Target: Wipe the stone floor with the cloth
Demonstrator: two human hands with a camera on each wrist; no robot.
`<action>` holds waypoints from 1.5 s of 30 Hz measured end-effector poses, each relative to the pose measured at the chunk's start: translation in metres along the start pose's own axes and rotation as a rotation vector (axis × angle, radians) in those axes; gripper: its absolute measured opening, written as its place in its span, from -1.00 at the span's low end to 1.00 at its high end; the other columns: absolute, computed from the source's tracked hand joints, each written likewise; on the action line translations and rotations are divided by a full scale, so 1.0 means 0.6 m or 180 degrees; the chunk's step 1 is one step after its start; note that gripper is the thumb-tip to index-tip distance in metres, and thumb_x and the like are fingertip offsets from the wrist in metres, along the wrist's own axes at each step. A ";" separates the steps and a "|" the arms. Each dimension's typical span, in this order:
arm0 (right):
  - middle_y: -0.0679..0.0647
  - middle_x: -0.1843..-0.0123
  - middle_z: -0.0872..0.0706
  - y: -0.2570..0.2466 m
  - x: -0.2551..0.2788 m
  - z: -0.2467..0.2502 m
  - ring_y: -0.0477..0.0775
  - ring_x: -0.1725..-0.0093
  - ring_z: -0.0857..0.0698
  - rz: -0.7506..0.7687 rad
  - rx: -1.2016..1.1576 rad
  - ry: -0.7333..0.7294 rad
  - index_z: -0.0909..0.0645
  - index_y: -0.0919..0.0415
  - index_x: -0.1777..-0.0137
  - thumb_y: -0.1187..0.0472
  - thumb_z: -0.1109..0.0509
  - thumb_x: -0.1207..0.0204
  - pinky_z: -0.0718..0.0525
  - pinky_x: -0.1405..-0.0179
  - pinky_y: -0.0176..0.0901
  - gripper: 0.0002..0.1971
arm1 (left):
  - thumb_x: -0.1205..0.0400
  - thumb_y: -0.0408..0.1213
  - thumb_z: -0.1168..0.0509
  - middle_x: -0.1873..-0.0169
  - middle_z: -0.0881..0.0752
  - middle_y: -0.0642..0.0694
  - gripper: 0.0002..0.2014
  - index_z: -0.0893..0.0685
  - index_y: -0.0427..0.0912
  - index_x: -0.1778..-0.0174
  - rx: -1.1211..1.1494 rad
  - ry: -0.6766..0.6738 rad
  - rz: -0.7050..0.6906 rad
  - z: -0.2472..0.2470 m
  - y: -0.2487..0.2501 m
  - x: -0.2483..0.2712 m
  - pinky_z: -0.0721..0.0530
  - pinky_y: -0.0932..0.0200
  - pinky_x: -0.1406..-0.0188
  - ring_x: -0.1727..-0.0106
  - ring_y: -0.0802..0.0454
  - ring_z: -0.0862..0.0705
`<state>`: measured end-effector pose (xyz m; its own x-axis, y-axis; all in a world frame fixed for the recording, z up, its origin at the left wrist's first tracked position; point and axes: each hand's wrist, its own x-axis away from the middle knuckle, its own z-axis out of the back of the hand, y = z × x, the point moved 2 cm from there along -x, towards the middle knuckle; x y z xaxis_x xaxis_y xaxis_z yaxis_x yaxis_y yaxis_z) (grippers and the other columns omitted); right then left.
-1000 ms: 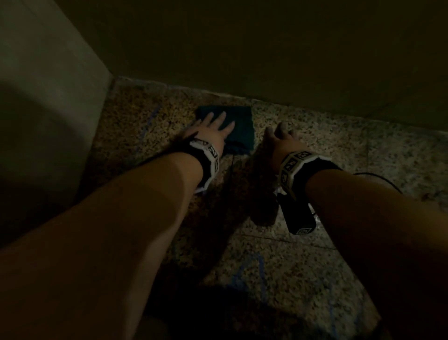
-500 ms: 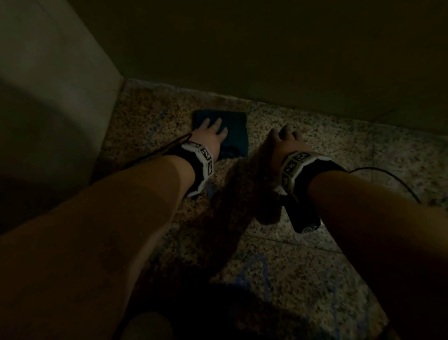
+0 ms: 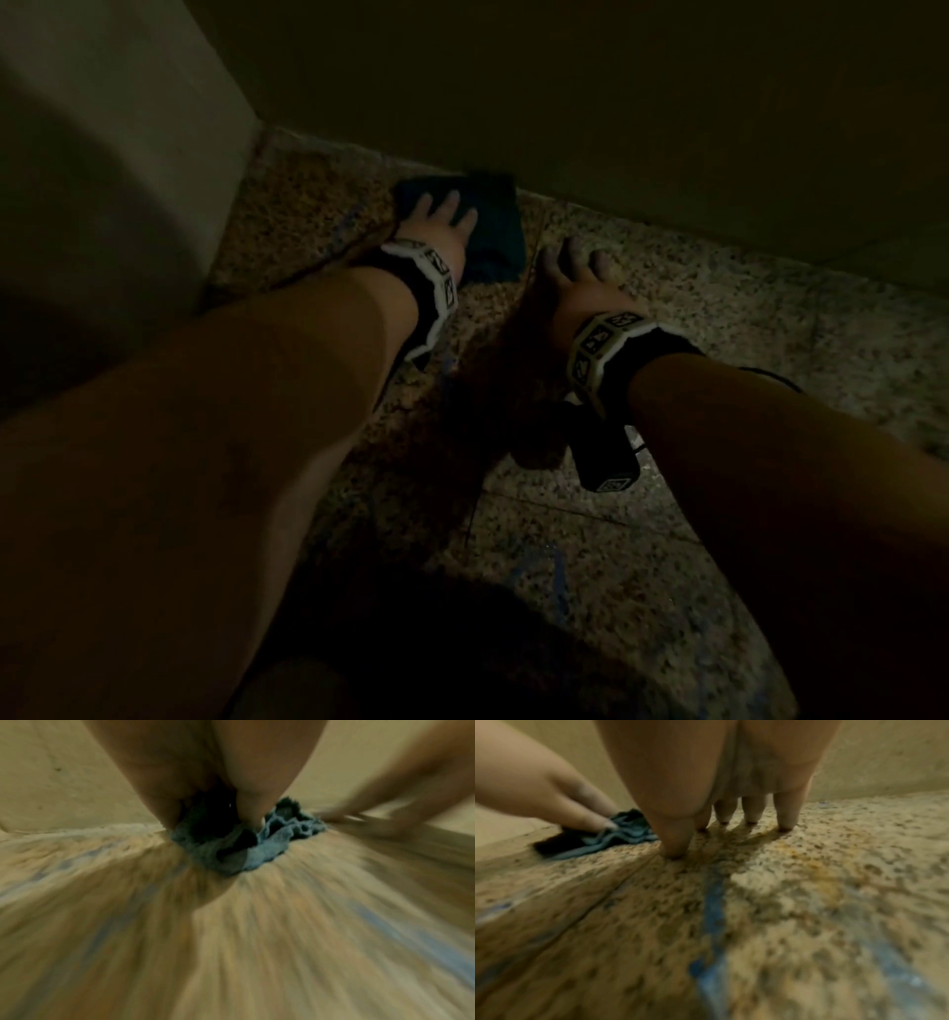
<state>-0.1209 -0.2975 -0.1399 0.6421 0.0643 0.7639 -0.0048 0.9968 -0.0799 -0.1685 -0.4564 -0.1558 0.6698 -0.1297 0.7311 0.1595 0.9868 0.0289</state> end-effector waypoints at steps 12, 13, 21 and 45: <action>-0.06 -0.68 0.41 -0.003 -0.004 0.003 0.20 -0.67 0.31 -0.0143 -0.0020 -0.0062 0.29 -0.08 -0.68 0.24 -0.32 -0.61 0.01 -0.61 0.35 -0.10 | -0.78 -0.40 0.00 -0.66 0.28 -0.09 -0.36 0.22 -0.03 -0.67 -0.0190 0.0169 -0.0049 -0.045 -0.020 0.033 -0.18 -0.12 -0.56 -0.66 -0.21 0.19; -0.05 -0.69 0.37 -0.005 -0.005 0.005 0.20 -0.67 0.28 -0.0155 -0.0066 0.0012 0.25 -0.07 -0.69 0.22 -0.30 -0.62 -0.01 -0.60 0.36 -0.14 | -0.78 -0.42 0.00 -0.65 0.29 -0.09 -0.35 0.23 -0.03 -0.67 -0.0198 0.0147 -0.0049 -0.057 -0.025 0.040 -0.20 -0.13 -0.57 -0.66 -0.20 0.20; -0.06 -0.70 0.34 -0.041 -0.011 -0.005 0.19 -0.67 0.29 0.0034 -0.0112 0.0144 0.22 -0.08 -0.69 0.07 -0.18 -0.70 0.10 -0.61 0.34 -0.27 | -0.73 -0.58 0.03 -0.64 0.35 -0.01 -0.28 0.25 0.03 -0.67 -0.0032 0.0117 -0.0103 -0.089 -0.048 0.064 -0.34 -0.06 -0.48 -0.66 -0.15 0.25; -0.01 -0.68 0.42 -0.046 -0.019 -0.010 0.22 -0.66 0.34 -0.0047 0.0185 0.0025 0.27 -0.08 -0.68 0.23 -0.37 -0.60 0.14 -0.63 0.28 -0.08 | -0.75 -0.39 -0.10 -0.65 0.30 -0.10 -0.29 0.23 -0.09 -0.67 0.0164 0.0101 0.0341 -0.058 -0.078 0.048 -0.19 -0.24 -0.57 -0.66 -0.23 0.21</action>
<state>-0.1235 -0.3261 -0.1502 0.6485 0.0495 0.7596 -0.0396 0.9987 -0.0312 -0.1314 -0.5096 -0.1600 0.7037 -0.0256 0.7101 0.0490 0.9987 -0.0125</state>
